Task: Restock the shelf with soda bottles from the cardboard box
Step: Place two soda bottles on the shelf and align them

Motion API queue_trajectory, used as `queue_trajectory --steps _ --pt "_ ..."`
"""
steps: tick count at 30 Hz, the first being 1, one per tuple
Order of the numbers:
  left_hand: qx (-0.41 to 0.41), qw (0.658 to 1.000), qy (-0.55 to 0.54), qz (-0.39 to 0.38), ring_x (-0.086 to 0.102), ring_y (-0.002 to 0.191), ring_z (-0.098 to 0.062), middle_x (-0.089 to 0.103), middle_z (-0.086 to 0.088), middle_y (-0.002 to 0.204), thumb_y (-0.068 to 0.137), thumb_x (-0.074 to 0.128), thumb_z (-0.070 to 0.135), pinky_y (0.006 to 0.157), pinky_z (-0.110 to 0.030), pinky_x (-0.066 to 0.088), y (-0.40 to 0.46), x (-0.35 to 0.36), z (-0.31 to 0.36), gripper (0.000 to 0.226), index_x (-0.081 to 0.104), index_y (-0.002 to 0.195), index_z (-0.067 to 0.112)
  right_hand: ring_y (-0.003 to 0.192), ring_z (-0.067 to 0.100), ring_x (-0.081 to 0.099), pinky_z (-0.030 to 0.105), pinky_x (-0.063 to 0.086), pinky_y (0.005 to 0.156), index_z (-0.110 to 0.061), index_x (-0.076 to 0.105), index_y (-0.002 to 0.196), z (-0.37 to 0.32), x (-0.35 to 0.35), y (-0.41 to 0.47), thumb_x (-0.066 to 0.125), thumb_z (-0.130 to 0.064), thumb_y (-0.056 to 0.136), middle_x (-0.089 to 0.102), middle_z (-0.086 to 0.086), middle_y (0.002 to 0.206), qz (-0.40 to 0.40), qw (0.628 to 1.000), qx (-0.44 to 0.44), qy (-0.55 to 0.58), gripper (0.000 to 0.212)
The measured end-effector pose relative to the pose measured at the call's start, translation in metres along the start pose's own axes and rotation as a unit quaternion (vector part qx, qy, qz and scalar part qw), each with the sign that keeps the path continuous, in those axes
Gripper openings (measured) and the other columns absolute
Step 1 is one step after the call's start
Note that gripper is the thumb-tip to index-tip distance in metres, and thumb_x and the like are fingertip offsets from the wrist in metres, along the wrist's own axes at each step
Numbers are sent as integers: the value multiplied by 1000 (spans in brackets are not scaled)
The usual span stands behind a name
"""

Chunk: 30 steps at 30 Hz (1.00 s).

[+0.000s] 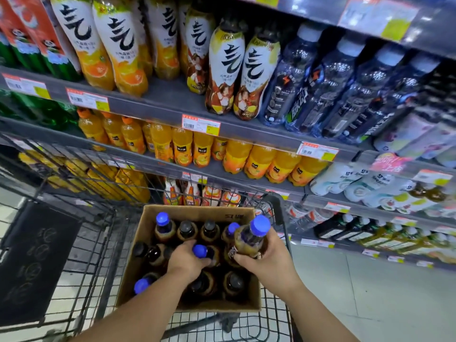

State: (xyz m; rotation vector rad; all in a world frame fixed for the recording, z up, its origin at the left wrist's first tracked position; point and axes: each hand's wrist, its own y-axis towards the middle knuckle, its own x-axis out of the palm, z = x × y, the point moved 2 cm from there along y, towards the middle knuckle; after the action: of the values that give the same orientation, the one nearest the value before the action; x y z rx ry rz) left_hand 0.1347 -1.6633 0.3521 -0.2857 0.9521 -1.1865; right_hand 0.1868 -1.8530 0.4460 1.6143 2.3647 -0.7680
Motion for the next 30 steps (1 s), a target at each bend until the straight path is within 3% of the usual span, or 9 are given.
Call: queue_trajectory --steps 5,10,13,16,18,20,25,28,30 --pt "24 998 -40 -37 66 95 -21 71 0 95 69 81 21 92 -33 48 10 26 0 35 69 102 23 90 -1 66 18 52 80 -29 55 112 0 -8 -3 87 -26 58 71 -12 98 19 999 17 -20 62" --pt "97 994 -2 -44 64 95 -16 69 3 102 71 78 33 87 -26 47 9 28 13 33 69 103 32 85 3 69 31 56 83 -26 61 102 -7 -13 -9 82 -40 48 74 -11 91 37 998 50 6 60" --pt "113 990 -25 -78 65 97 -15 71 8 98 70 80 30 94 -31 47 5 24 15 31 65 93 44 85 2 68 26 55 83 -26 63 102 -15 -17 -14 85 -27 57 74 -11 91 36 998 42 2 51" --pt "150 981 -84 -91 68 85 -14 74 4 88 68 80 25 87 -34 53 -7 5 25 29 71 95 29 85 0 68 21 53 82 -25 62 103 -29 -24 -19 86 -18 61 74 -8 92 38 998 39 12 48" --pt "175 973 -122 -88 66 75 -9 73 5 77 74 78 9 74 -24 52 -18 -15 41 20 71 91 18 80 -5 66 12 50 75 -24 61 101 -42 -29 -22 85 -10 65 73 -8 91 27 999 32 17 46" --pt "199 965 -143 -93 63 68 1 71 14 67 77 74 2 66 -13 48 -43 -44 67 20 70 84 20 73 -9 64 8 47 69 -21 60 101 -58 -37 -28 83 1 67 71 -8 90 15 999 23 35 46" --pt "283 941 -151 -110 65 80 4 73 20 82 80 73 12 75 -11 48 -99 -109 128 21 69 88 31 74 2 67 20 53 71 -12 58 114 -98 -63 -50 83 -1 69 72 0 93 -7 998 8 64 53" --pt "340 923 -140 -116 65 81 6 74 18 87 83 71 19 71 -8 46 -136 -128 173 16 70 90 32 64 -1 65 13 49 59 -11 56 119 -119 -86 -66 81 -1 72 71 2 92 -11 997 -9 81 55" --pt "380 908 -133 -119 64 78 3 74 15 85 84 69 17 69 -9 45 -160 -128 205 14 70 93 28 70 2 67 13 50 61 -13 57 118 -131 -106 -79 82 -3 72 72 1 96 9 995 -17 96 54"
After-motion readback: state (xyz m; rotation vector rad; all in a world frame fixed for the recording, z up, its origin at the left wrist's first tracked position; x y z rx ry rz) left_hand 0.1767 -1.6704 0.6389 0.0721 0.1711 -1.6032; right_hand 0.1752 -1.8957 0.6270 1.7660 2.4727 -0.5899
